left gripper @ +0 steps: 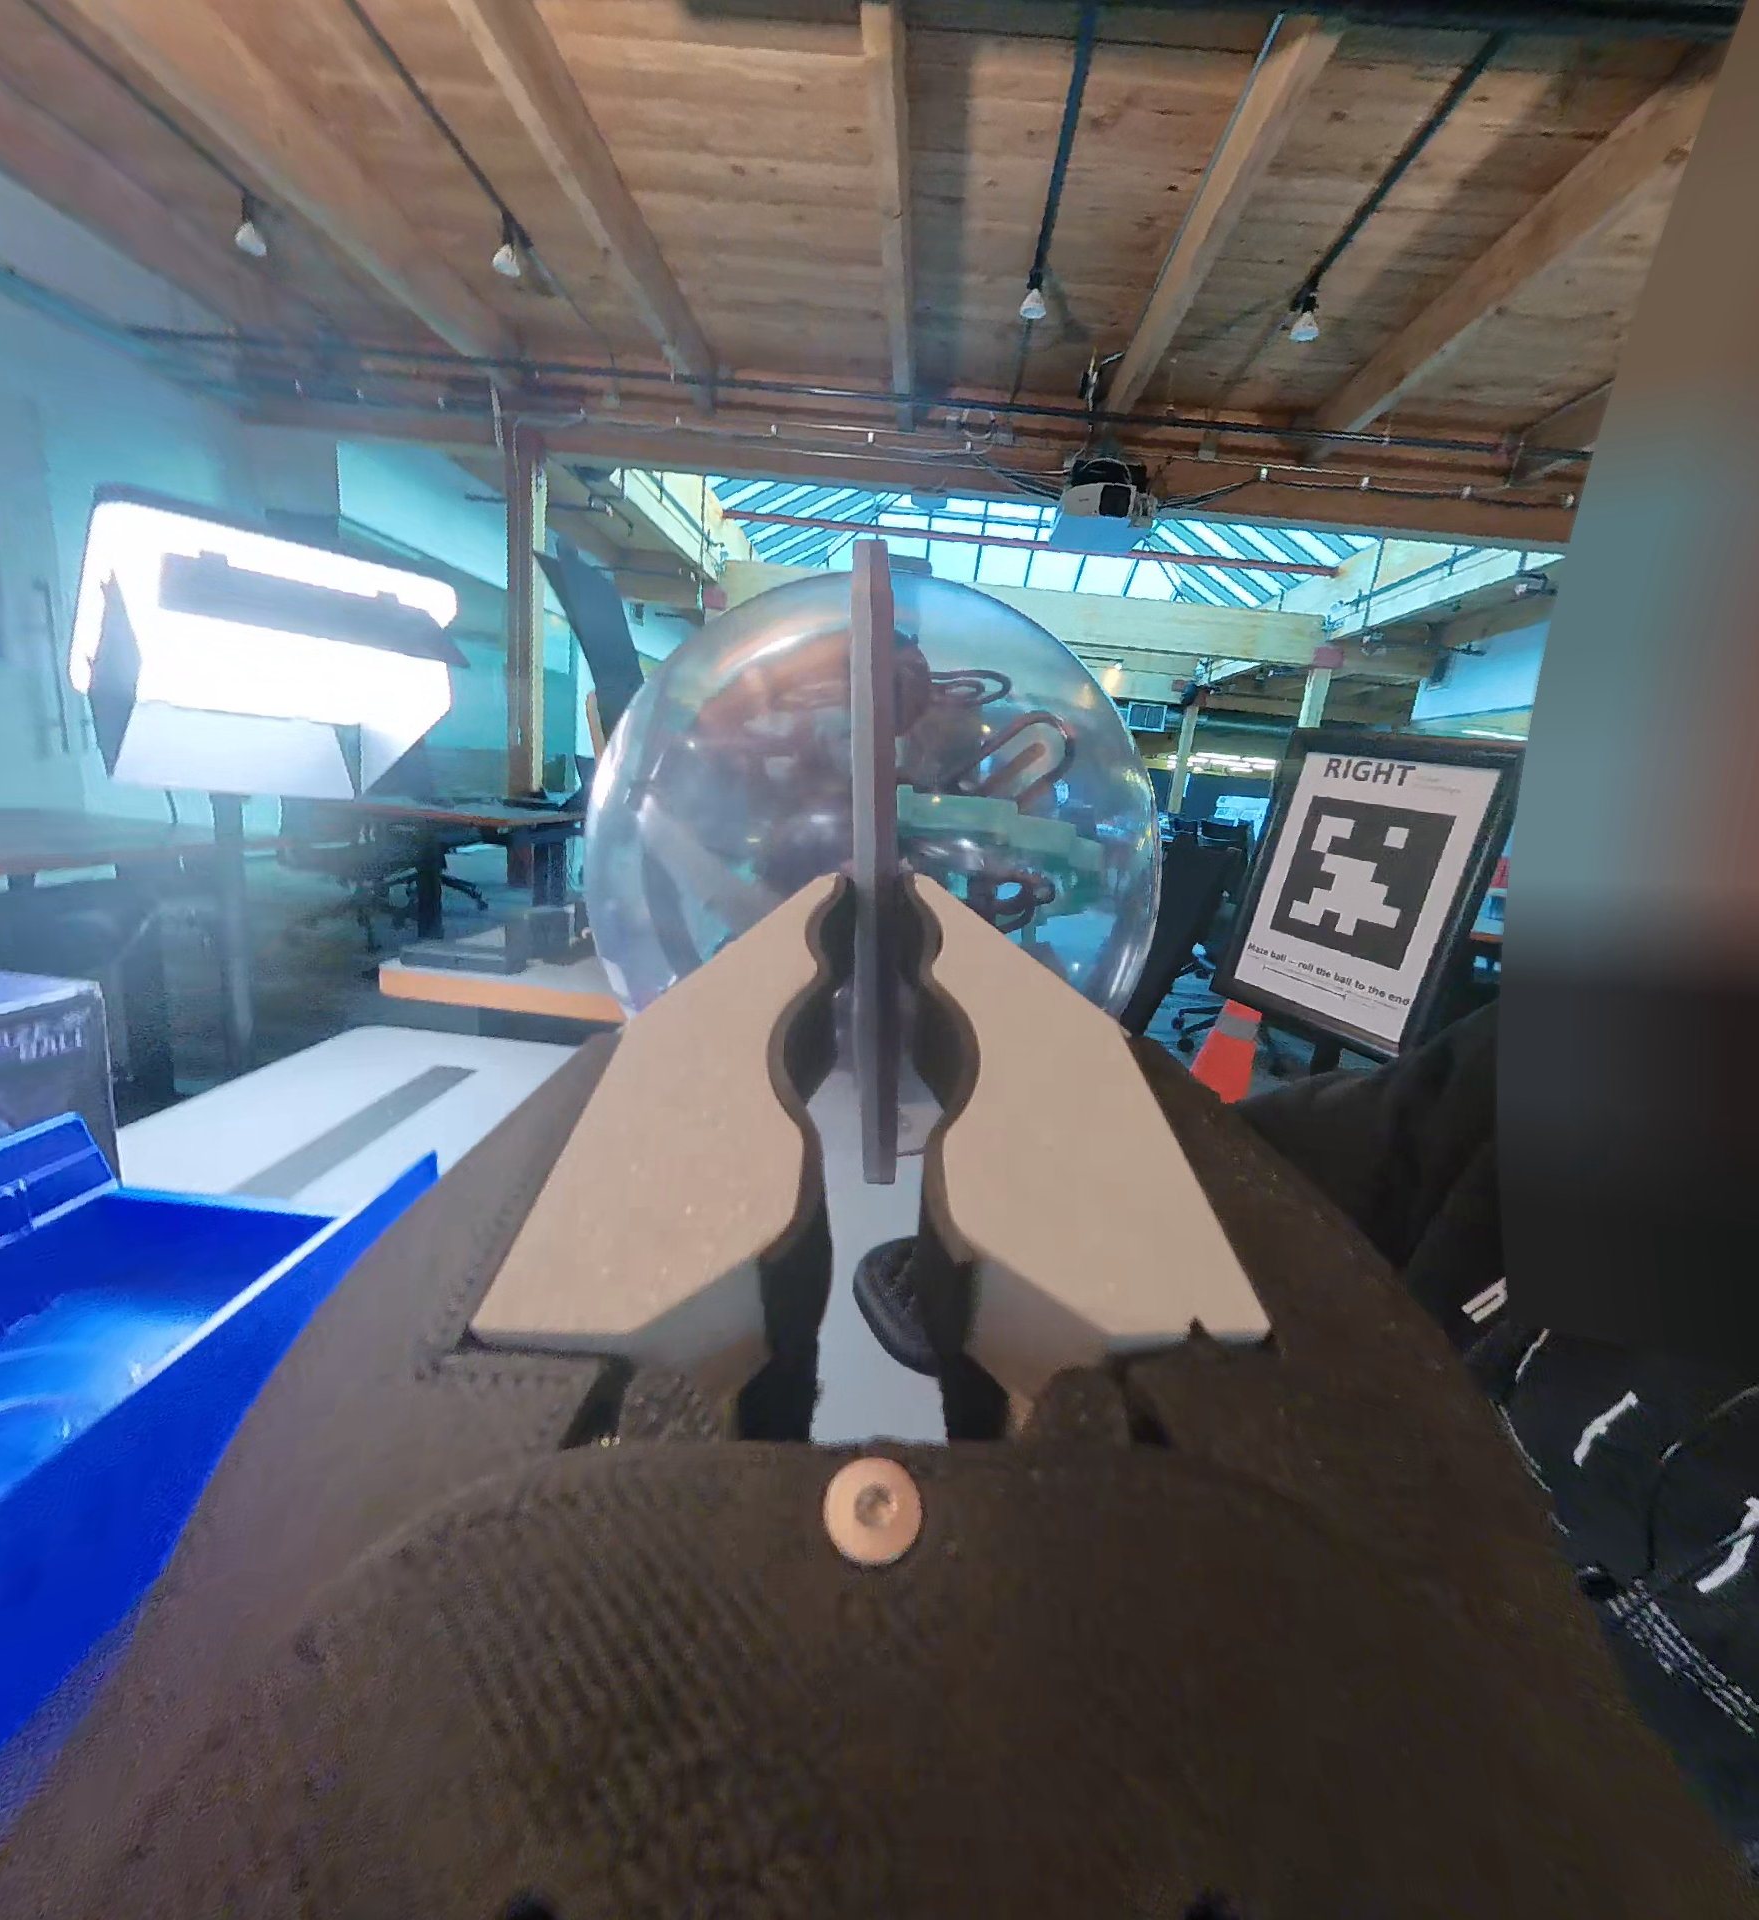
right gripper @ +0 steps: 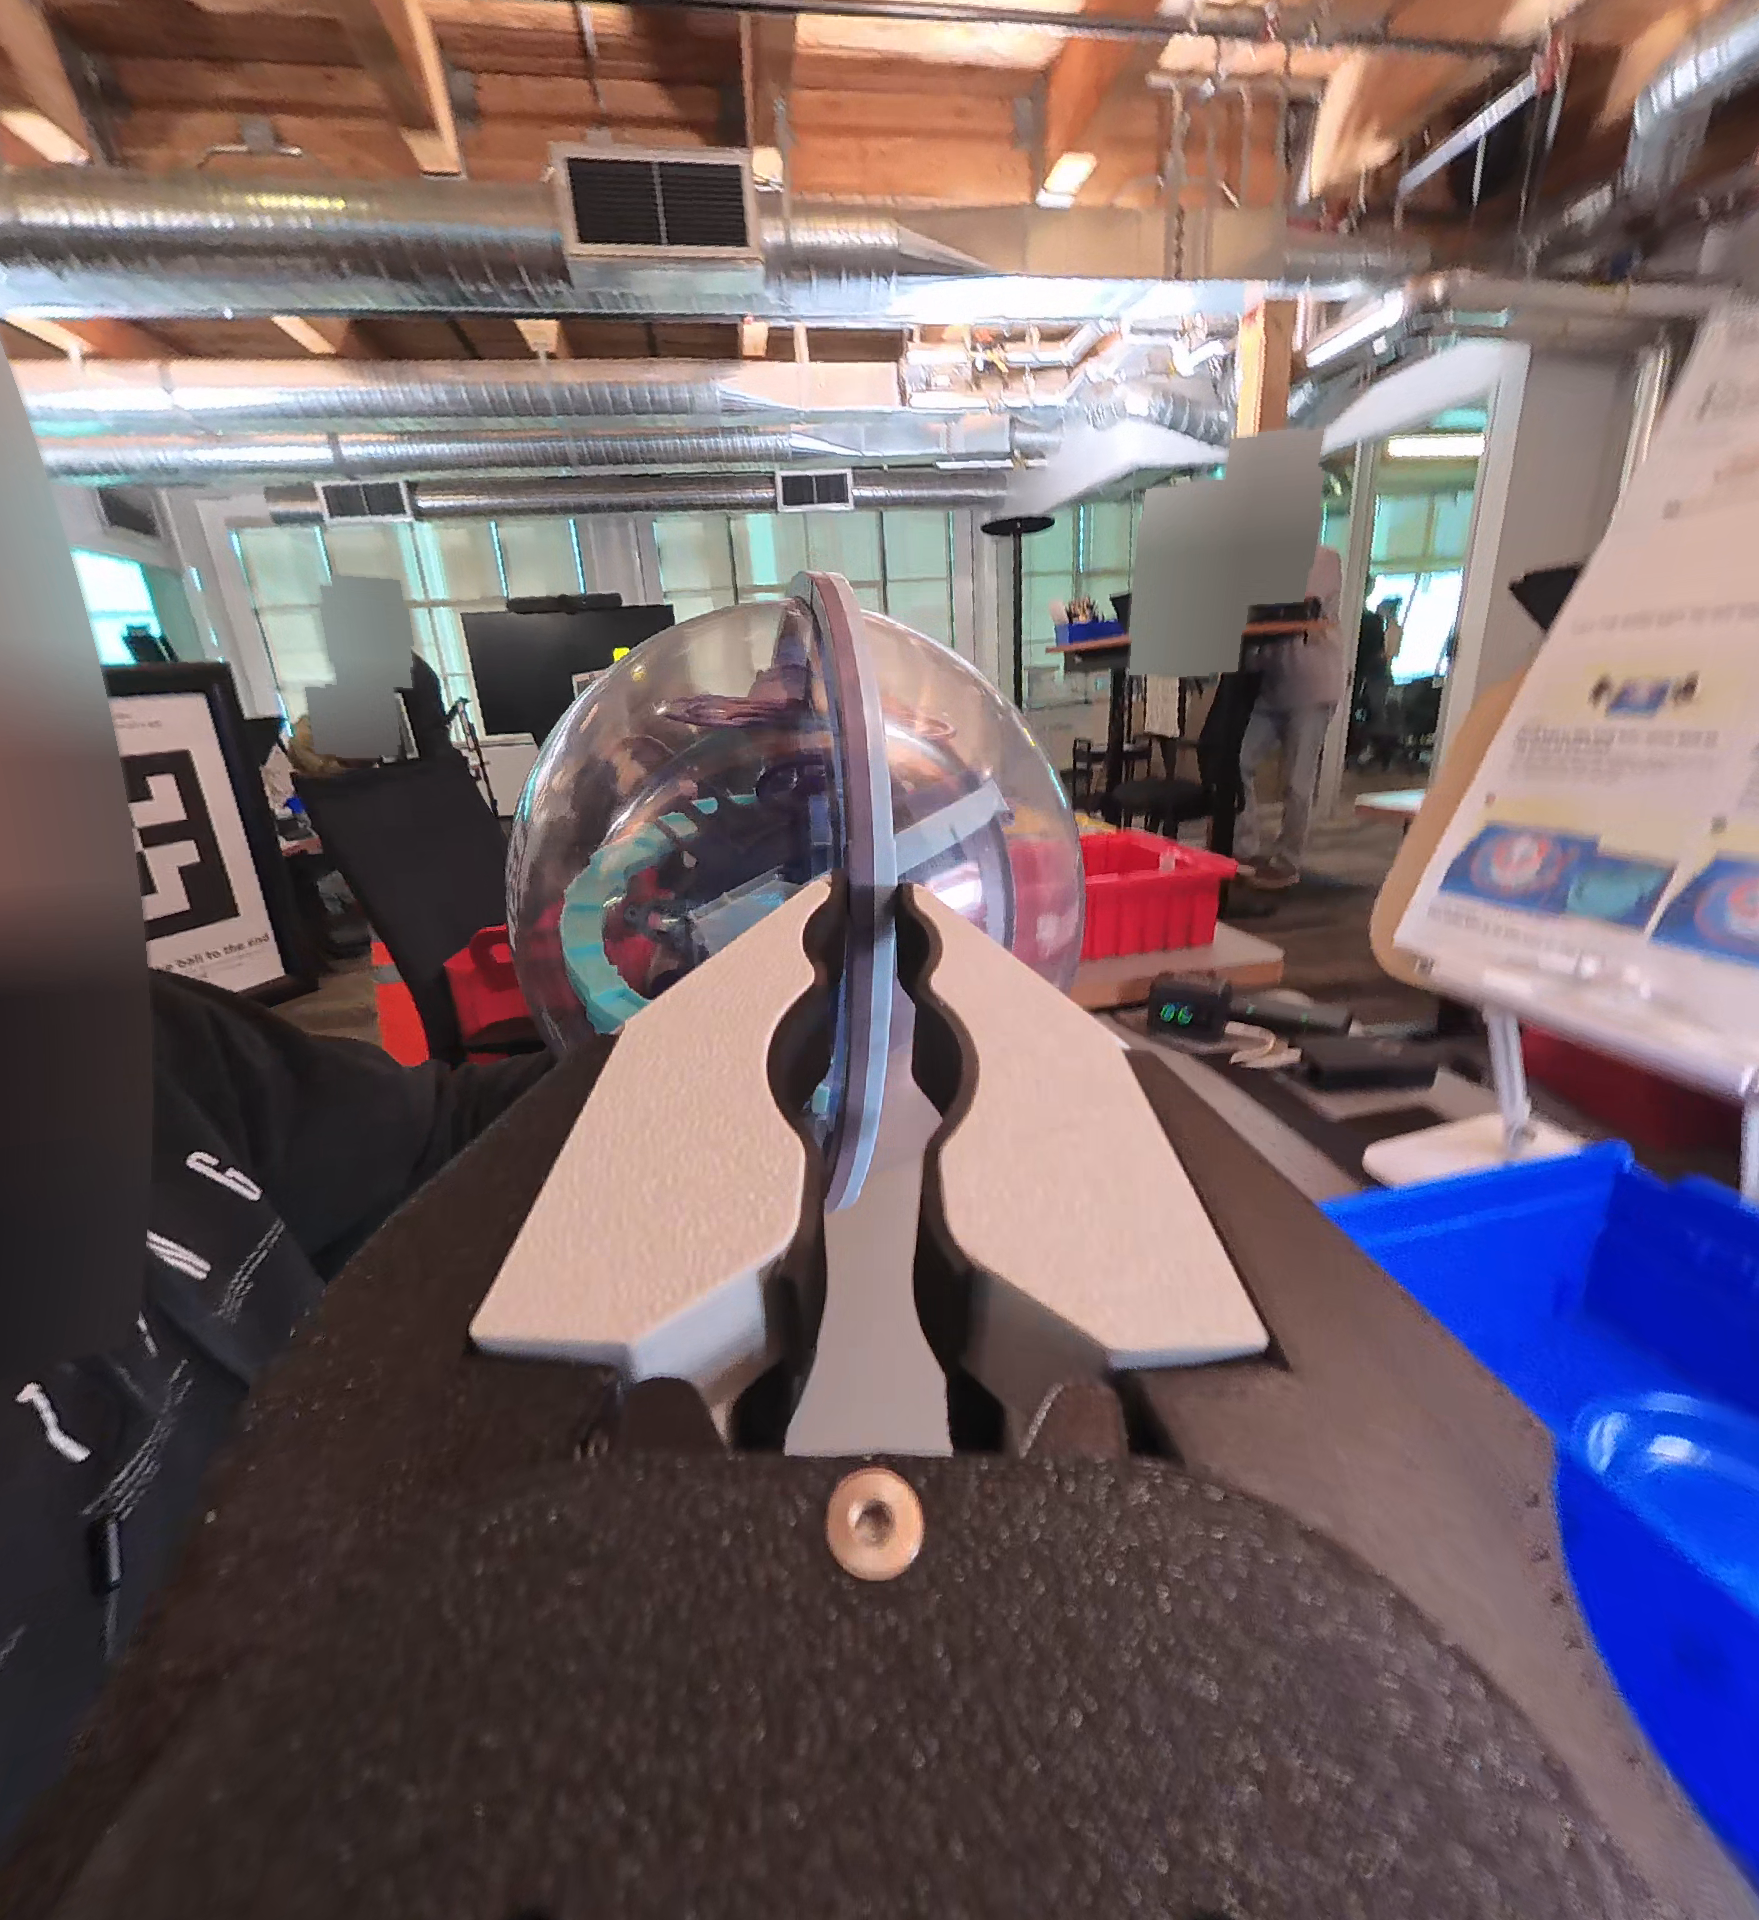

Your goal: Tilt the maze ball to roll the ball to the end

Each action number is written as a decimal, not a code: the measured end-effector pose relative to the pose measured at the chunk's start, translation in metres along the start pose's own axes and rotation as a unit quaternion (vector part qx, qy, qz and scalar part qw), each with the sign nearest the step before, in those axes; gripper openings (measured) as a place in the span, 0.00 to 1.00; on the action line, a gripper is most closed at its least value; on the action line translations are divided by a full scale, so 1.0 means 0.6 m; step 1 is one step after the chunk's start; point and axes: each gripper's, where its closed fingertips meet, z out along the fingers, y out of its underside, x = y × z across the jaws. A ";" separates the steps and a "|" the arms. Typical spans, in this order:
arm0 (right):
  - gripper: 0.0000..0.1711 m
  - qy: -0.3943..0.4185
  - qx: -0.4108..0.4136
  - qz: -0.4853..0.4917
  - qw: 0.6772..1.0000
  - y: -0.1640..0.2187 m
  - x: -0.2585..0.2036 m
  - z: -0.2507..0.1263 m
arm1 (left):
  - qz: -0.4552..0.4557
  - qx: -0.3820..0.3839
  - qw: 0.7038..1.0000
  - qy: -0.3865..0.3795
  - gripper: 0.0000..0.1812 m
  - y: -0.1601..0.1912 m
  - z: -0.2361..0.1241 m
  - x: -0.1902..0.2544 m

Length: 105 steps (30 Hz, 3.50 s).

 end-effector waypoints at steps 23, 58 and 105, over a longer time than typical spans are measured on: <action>0.04 -0.036 0.052 -0.034 0.997 0.016 -0.016 -0.009 | 0.096 0.000 0.995 0.023 0.04 -0.010 0.002 0.020; 0.04 -0.084 0.134 -0.243 0.957 -0.222 -0.144 0.024 | 0.312 0.032 0.944 0.100 0.04 -0.221 0.081 0.155; 0.04 -0.037 0.090 -0.204 0.974 -0.167 -0.102 0.025 | 0.215 0.028 0.973 0.077 0.04 -0.164 0.056 0.101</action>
